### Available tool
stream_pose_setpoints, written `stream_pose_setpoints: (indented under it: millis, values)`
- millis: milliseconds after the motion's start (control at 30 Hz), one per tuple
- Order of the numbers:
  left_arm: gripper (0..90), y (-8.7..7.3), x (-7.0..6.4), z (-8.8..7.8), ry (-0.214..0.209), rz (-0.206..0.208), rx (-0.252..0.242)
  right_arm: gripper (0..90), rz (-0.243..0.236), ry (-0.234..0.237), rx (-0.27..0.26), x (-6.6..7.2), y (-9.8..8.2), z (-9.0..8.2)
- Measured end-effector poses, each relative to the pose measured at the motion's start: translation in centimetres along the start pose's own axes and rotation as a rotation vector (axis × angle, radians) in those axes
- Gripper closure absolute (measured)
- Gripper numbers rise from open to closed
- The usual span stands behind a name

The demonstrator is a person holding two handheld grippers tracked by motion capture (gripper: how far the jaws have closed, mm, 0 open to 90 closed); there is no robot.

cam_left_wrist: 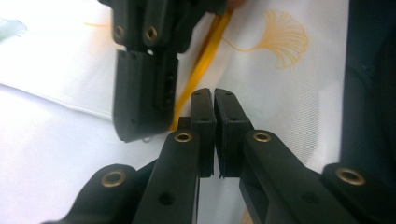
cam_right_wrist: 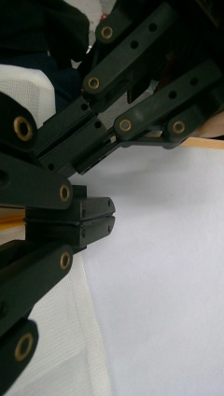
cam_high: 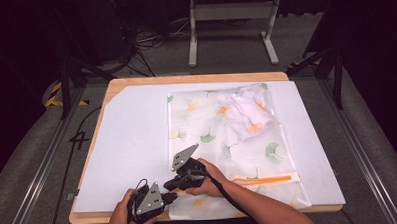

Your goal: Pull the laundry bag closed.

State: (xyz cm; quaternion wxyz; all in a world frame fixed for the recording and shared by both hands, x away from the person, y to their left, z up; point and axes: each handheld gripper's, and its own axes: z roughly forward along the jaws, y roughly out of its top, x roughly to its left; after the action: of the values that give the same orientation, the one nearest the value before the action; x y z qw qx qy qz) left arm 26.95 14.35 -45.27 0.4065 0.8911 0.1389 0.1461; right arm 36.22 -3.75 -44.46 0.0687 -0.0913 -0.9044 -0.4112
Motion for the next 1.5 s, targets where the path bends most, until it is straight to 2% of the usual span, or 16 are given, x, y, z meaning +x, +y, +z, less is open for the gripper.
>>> stream_pose_setpoints:
  millis: [33,67,167,233,300,367,467,567,767,1000,1133,1200,1333,1400,1467,1500]
  values:
    - [87.6,0.1,0.0,-0.2,-0.010,0.008,-0.001,90.0,0.001,-0.001,0.001,0.0,-0.1,0.0]
    - [88.3,0.1,0.0,-0.3,0.001,0.011,0.001,90.0,-0.005,-0.002,0.003,0.1,-0.1,0.0]
    - [88.5,-0.1,0.4,-0.5,0.009,-0.025,-0.023,90.0,0.005,-0.015,-0.011,0.4,-0.3,0.0]
    - [88.4,0.1,0.3,-0.2,0.000,-0.024,-0.019,90.0,0.007,-0.013,-0.011,0.4,-0.3,0.1]
    - [88.8,0.2,0.2,0.3,-0.012,0.007,0.010,90.0,0.007,-0.021,-0.005,0.4,-0.3,0.1]
    - [90.0,0.1,0.1,0.8,-0.027,0.013,0.052,90.0,0.002,-0.032,-0.006,0.5,-0.3,0.1]
    - [90.0,-0.1,0.3,0.9,-0.037,-0.003,0.056,90.0,0.000,-0.046,-0.006,0.7,-0.4,0.2]
    - [90.0,0.0,0.1,0.9,-0.026,0.007,0.073,90.0,0.004,-0.058,-0.013,0.9,-0.5,0.0]
    - [90.0,-0.1,0.0,0.7,-0.025,-0.023,0.079,90.0,0.022,-0.079,-0.042,1.2,-1.0,-0.6]
    - [90.0,-0.1,0.0,0.8,-0.021,-0.019,0.075,90.0,-0.001,-0.130,-0.059,1.8,-1.4,-1.2]
    - [90.0,-0.1,0.1,0.7,-0.026,-0.020,0.071,90.0,-0.061,-0.197,-0.050,2.8,-1.4,-0.8]
    - [90.0,-0.2,0.1,0.7,-0.024,-0.023,0.070,90.0,-0.059,-0.206,-0.049,2.8,-1.3,-0.8]
    - [90.0,-0.2,0.1,0.7,-0.028,-0.019,0.071,90.0,-0.004,-0.154,-0.074,2.4,-1.4,-1.1]
    - [90.0,-0.2,0.1,0.7,-0.029,-0.025,0.072,90.0,-0.010,-0.143,-0.078,2.3,-1.5,-1.2]
    - [90.0,-0.2,0.1,0.6,-0.029,-0.025,0.070,90.0,-0.002,-0.080,-0.107,2.2,-1.6,-1.5]
    - [90.0,-0.2,0.1,0.6,-0.027,-0.024,0.074,90.0,-0.011,-0.077,-0.105,2.2,-1.5,-1.6]
